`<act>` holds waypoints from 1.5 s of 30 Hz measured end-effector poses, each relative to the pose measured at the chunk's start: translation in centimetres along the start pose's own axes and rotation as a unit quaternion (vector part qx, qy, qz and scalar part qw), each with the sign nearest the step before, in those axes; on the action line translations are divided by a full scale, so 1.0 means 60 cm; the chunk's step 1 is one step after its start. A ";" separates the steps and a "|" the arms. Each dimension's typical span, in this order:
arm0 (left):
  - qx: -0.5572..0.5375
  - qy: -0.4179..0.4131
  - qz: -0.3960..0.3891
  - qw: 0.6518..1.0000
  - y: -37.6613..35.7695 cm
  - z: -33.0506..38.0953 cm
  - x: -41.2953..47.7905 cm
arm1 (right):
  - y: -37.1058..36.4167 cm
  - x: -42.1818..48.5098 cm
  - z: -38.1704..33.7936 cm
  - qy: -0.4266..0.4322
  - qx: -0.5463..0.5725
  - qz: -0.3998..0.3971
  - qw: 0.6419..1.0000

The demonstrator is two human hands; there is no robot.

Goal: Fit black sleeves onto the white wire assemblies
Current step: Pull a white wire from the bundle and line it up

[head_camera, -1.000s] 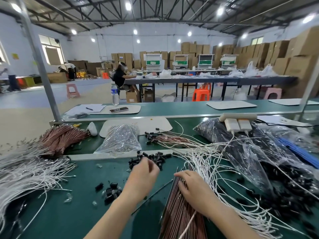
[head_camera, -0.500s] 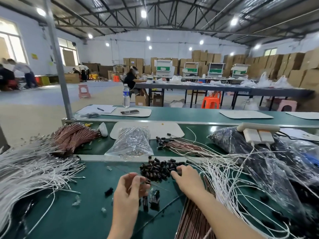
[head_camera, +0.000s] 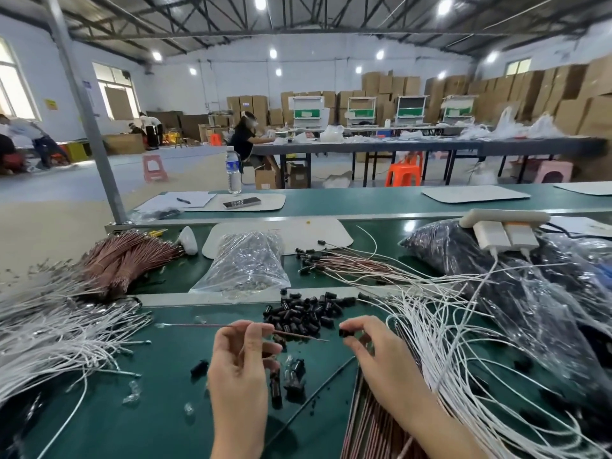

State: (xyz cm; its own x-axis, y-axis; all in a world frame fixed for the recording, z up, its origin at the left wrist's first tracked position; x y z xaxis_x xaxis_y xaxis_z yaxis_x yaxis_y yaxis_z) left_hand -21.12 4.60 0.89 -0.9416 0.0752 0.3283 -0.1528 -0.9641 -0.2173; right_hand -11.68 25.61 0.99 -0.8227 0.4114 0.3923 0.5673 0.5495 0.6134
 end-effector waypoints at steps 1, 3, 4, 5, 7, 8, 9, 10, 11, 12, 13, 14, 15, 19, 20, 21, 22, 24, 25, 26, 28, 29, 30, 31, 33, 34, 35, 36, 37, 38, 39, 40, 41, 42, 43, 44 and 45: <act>0.003 -0.001 0.000 1.000 -0.002 -0.002 -0.001 | 0.000 -0.006 -0.002 0.008 -0.002 -0.001 1.000; 0.011 0.001 0.003 1.000 -0.001 -0.008 -0.003 | 0.000 -0.013 -0.006 0.025 -0.007 -0.002 1.000; 0.015 0.004 0.005 1.000 0.000 -0.010 -0.004 | -0.002 -0.015 -0.008 0.031 -0.010 -0.004 0.999; 0.019 0.005 0.006 1.000 0.001 -0.011 -0.005 | -0.003 -0.017 -0.009 0.034 -0.009 -0.008 0.999; 0.024 0.002 0.006 1.000 -0.001 -0.011 -0.005 | -0.006 -0.020 -0.008 0.035 -0.005 -0.016 0.999; 0.025 0.002 0.005 1.000 -0.003 -0.011 -0.005 | -0.008 -0.020 -0.007 0.034 -0.003 -0.023 0.999; 0.026 0.003 0.005 1.000 -0.004 -0.011 -0.005 | -0.010 -0.021 -0.005 0.035 -0.005 -0.030 0.999; 0.026 0.004 0.004 1.000 -0.005 -0.012 -0.004 | -0.012 -0.021 -0.005 0.037 -0.009 -0.036 0.999; 0.025 0.006 0.004 1.000 -0.005 -0.012 -0.003 | -0.013 -0.021 -0.006 0.041 -0.014 -0.039 0.998; 0.025 0.006 0.005 1.000 -0.005 -0.013 -0.003 | -0.014 -0.022 -0.007 0.046 -0.018 -0.039 0.998; 0.025 0.007 0.006 1.000 -0.005 -0.013 -0.002 | -0.015 -0.021 -0.009 0.050 -0.020 -0.039 0.998; 0.026 0.006 0.006 1.000 -0.005 -0.012 -0.002 | -0.016 -0.021 -0.010 0.054 -0.022 -0.041 0.997; 0.029 0.005 0.006 1.000 -0.006 -0.012 -0.003 | -0.018 -0.021 -0.012 0.057 -0.024 -0.044 0.997; 0.030 0.014 -0.015 0.999 -0.012 -0.014 -0.006 | -0.020 -0.023 -0.016 0.062 -0.016 -0.037 0.997; 0.026 0.020 -0.022 0.999 -0.015 -0.015 -0.007 | -0.020 -0.023 -0.017 0.061 -0.014 -0.036 0.997; 0.022 0.026 -0.028 0.999 -0.017 -0.016 -0.008 | -0.021 -0.024 -0.017 0.061 -0.015 -0.035 0.997; 0.017 0.031 -0.030 0.999 -0.019 -0.017 -0.009 | -0.021 -0.025 -0.019 0.063 -0.017 -0.033 0.997; 0.001 0.046 -0.028 0.999 -0.017 -0.019 -0.009 | -0.021 -0.026 -0.023 0.066 -0.022 -0.027 0.997; -0.009 0.055 -0.027 0.998 -0.017 -0.021 -0.009 | -0.020 -0.026 -0.025 0.067 -0.026 -0.023 0.997; -0.017 0.066 -0.027 0.997 -0.016 -0.024 -0.008 | -0.019 -0.027 -0.027 0.069 -0.028 -0.017 0.997; -0.024 0.090 -0.038 0.995 -0.019 -0.032 -0.009 | -0.016 -0.028 -0.032 0.075 -0.032 -0.006 0.997; -0.024 0.100 -0.050 0.993 -0.024 -0.036 -0.011 | -0.015 -0.029 -0.036 0.080 -0.038 0.000 0.996; -0.020 0.107 -0.067 0.992 -0.031 -0.039 -0.015 | -0.012 -0.031 -0.042 0.090 -0.047 0.009 0.995; -0.015 0.111 -0.088 0.990 -0.040 -0.043 -0.020 | -0.010 -0.033 -0.049 0.104 -0.060 0.019 0.993; 0.004 0.115 -0.144 0.983 -0.061 -0.049 -0.035 | -0.007 -0.039 -0.064 0.138 -0.087 0.039 0.986; 0.013 0.115 -0.166 0.979 -0.069 -0.050 -0.040 | -0.006 -0.040 -0.069 0.151 -0.094 0.047 0.983; 0.012 0.115 -0.174 0.978 -0.071 -0.049 -0.042 | -0.005 -0.040 -0.072 0.160 -0.094 0.052 0.981; 0.000 0.118 -0.162 0.980 -0.065 -0.050 -0.039 | -0.002 -0.040 -0.072 0.164 -0.092 0.059 0.980; -0.020 0.129 -0.134 0.982 -0.053 -0.052 -0.032 | 0.004 -0.038 -0.070 0.166 -0.093 0.069 0.979; -0.043 0.143 -0.099 0.984 -0.038 -0.055 -0.024 | 0.010 -0.037 -0.069 0.168 -0.098 0.081 0.978; -0.063 0.158 -0.066 0.983 -0.025 -0.059 -0.017 | 0.016 -0.036 -0.068 0.168 -0.107 0.092 0.976; -0.076 0.168 -0.044 0.982 -0.015 -0.061 -0.012 | 0.021 -0.035 -0.068 0.169 -0.116 0.099 0.974; -0.080 0.175 -0.036 0.981 -0.012 -0.062 -0.011 | 0.024 -0.035 -0.070 0.170 -0.122 0.102 0.973; -0.076 0.181 -0.040 0.980 -0.015 -0.064 -0.013 | 0.024 -0.036 -0.072 0.172 -0.123 0.101 0.972; -0.065 0.186 -0.056 0.979 -0.023 -0.065 -0.018 | 0.020 -0.037 -0.075 0.174 -0.120 0.095 0.973; -0.054 0.188 -0.083 0.977 -0.035 -0.065 -0.025 | 0.015 -0.039 -0.078 0.176 -0.114 0.083 0.974; -0.046 0.188 -0.115 0.974 -0.048 -0.064 -0.033 | 0.008 -0.040 -0.081 0.177 -0.109 0.070 0.976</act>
State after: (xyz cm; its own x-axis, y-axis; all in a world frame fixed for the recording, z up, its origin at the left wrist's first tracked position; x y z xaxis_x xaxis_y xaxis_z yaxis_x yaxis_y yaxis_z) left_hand -19.96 8.23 -2.67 -0.9199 0.3916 0.0219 -0.3829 -0.8847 -0.2657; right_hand -9.59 21.33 3.68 -0.7204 0.1745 0.6713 0.6859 0.3226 0.6523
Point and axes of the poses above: each hand's wrist, its own x-axis towards the middle knuckle, its own y-axis out of the back of the hand, z = x × y, the point moved 9 cm from there along x, towards the middle knuckle, and after that the axes turned 1 degree about y, right-handed, at the moved point
